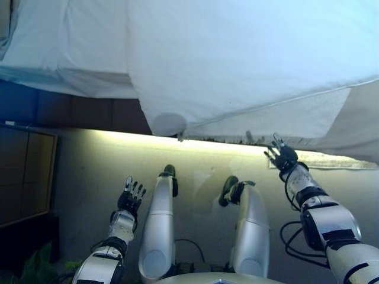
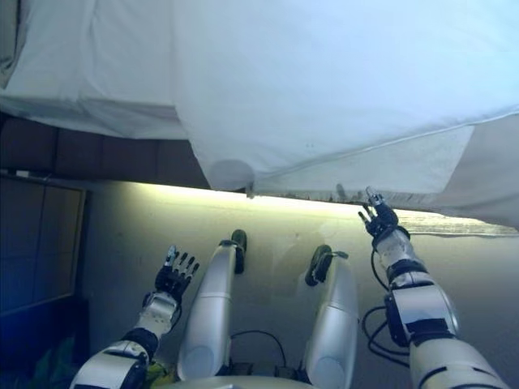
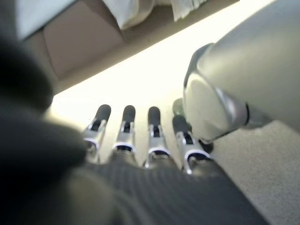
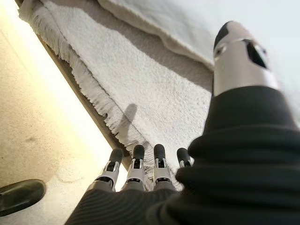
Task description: Make the bed neatly
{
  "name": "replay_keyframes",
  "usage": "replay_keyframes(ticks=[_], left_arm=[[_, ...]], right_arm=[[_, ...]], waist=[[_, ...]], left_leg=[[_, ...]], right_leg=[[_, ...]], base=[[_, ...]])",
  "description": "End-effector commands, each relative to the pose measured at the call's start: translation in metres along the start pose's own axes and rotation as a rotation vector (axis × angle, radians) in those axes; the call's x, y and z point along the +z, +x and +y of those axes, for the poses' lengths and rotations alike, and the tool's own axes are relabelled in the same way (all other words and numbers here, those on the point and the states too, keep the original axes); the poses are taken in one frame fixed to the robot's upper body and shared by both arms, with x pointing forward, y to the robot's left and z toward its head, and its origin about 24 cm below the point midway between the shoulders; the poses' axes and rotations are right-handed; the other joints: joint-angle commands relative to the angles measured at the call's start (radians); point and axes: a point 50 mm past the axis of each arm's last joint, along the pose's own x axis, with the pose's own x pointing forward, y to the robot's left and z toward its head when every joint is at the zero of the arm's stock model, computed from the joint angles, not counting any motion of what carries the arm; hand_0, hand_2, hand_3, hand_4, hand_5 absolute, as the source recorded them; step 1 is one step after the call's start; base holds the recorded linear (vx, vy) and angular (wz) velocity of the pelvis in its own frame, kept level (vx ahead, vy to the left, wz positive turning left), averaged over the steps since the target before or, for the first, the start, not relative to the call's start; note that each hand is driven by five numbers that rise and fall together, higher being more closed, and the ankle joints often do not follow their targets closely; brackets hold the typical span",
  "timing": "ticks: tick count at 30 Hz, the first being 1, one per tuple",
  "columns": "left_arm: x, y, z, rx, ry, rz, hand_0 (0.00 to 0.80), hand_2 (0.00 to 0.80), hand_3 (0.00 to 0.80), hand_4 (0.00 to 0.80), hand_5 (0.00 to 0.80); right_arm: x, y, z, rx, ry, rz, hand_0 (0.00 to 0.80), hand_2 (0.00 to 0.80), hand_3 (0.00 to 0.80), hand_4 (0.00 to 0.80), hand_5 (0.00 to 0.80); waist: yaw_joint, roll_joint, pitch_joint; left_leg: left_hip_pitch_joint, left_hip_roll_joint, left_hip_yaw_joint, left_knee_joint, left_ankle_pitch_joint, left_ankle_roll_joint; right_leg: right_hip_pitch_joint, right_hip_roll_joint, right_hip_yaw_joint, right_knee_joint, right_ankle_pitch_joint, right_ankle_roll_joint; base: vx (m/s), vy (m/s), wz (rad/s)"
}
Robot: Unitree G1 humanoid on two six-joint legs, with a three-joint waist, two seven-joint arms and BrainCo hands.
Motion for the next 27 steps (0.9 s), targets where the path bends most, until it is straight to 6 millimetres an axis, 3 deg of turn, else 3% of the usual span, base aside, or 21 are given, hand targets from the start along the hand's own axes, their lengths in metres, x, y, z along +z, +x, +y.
replay_keyframes(ticks=[1,7,27], left_arm=[[0.004,-0.010,0.020,0.044,0.009,-0.018,0.000,0.000,0.000,0.000,0.000],[0.002,-0.021,0.038,0.057,-0.003,-0.014,0.000,0.000,0.000,0.000,0.000],[0.007,-0.040,0.063,0.056,-0.039,-0.057,0.000,0.000,0.000,0.000,0.000]], right_arm=[[0.030,-0.002,-0.003,0.014,-0.043,-0.053,0.000,0.000,0.000,0.000,0.000],[0.065,-0.003,0.011,0.057,-0.093,-0.095,0.000,0.000,0.000,0.000,0.000],[0.158,-0.021,0.053,0.162,-0.116,-0.258,0.000,0.000,0.000,0.000,0.000]], waist=[[0.015,0.018,-0.043],[0.029,0.029,-0.035],[0.066,0.054,0.006]], left_leg=[[-0.024,-0.003,0.048,0.048,-0.056,0.091],[-0.079,-0.005,0.046,0.093,-0.044,0.096],[-0.126,-0.011,0.040,0.104,-0.005,0.092]], right_leg=[[-0.043,-0.006,0.092,-0.043,0.103,0.042],[-0.094,-0.002,0.098,0.005,0.104,0.031],[-0.141,0.003,0.097,0.061,0.098,0.019]], base=[[0.039,0.012,0.14],[0.081,0.025,0.07],[0.056,-0.003,0.03]])
